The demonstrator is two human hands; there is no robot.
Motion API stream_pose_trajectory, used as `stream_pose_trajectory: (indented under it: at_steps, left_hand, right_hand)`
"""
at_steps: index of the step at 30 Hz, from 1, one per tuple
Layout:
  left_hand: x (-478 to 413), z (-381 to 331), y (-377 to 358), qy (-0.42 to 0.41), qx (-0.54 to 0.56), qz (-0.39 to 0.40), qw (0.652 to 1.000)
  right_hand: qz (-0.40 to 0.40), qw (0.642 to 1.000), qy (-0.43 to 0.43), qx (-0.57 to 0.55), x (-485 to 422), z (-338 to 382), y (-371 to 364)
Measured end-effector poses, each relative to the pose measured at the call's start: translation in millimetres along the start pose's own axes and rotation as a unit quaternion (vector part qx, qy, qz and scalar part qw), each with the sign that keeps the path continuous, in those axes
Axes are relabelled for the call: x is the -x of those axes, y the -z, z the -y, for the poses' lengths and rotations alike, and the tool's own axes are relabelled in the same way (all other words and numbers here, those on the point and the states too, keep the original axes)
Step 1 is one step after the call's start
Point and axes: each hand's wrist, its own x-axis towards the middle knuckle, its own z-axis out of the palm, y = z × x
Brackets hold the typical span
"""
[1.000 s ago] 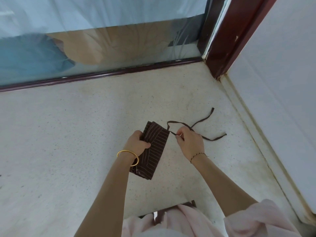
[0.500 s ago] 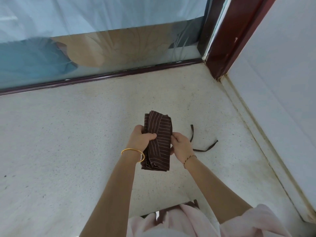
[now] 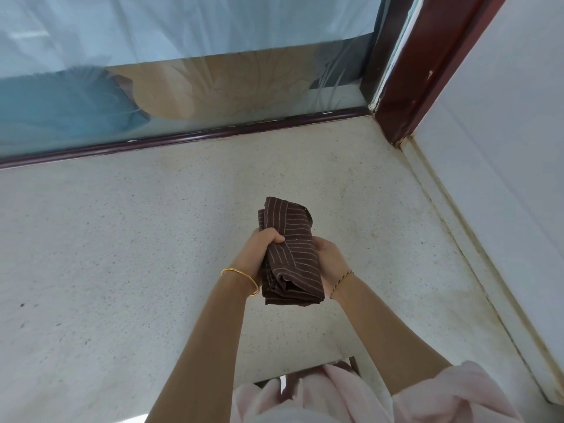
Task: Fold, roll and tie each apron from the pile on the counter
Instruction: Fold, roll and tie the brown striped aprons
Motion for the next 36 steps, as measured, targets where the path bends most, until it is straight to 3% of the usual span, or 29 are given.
stream_pose_trajectory:
  at_steps: [6,10,13,15,18,20,23,29,33,36]
  left_hand:
    - [1.1,-1.8,-0.2,-0.057,-0.053,0.001,0.997]
    - [0.8,-1.6,4.0,-0.063,-0.088,-0.005,0.994]
    - [1.7,-0.3,5.4,-0.065,-0.079,-0.001,0.995]
    - [1.0,-1.5,6.2,-0.079,-0.113,-0.012,0.99]
    - [4.6,-4.9,8.3,-0.077,-0.161,-0.005,0.984]
    - [8.4,-5.6,8.2,-0.062,-0.163,0.02,0.984]
    - [9.5,-5.2,9.7,-0.067,-0.148,0.024,0.986]
    - [8.0,-8.6,20.2,-0.114,-0.103,-0.069,0.986]
    - [2.6,-5.5,17.0,-0.127,-0.071,-0.132,0.981]
    - [-8.9,1.5,17.8,-0.175,-0.163,-0.209,0.948]
  right_hand:
    - [-0.002,0.998,-0.065,-0.001,-9.9,-2.8,5.2]
    - [0.05,0.997,-0.059,0.023,-28.6,-7.4,16.7]
    - [0.066,0.998,-0.018,-0.008,-21.5,10.9,16.8]
    - [0.025,0.999,0.019,-0.012,-19.2,21.2,15.1]
    - [-0.021,0.992,0.088,0.089,-25.1,26.7,14.9]
    - [0.001,0.979,0.129,0.157,-29.2,30.2,9.7]
    - [-0.031,0.948,0.178,0.263,-27.7,34.7,7.7]
    - [-0.016,0.925,0.182,0.334,-20.3,13.9,15.2]
    - [-0.011,0.831,0.205,0.516,-7.7,12.4,3.4]
    - [-0.01,0.799,0.235,0.553,1.9,18.1,-4.0]
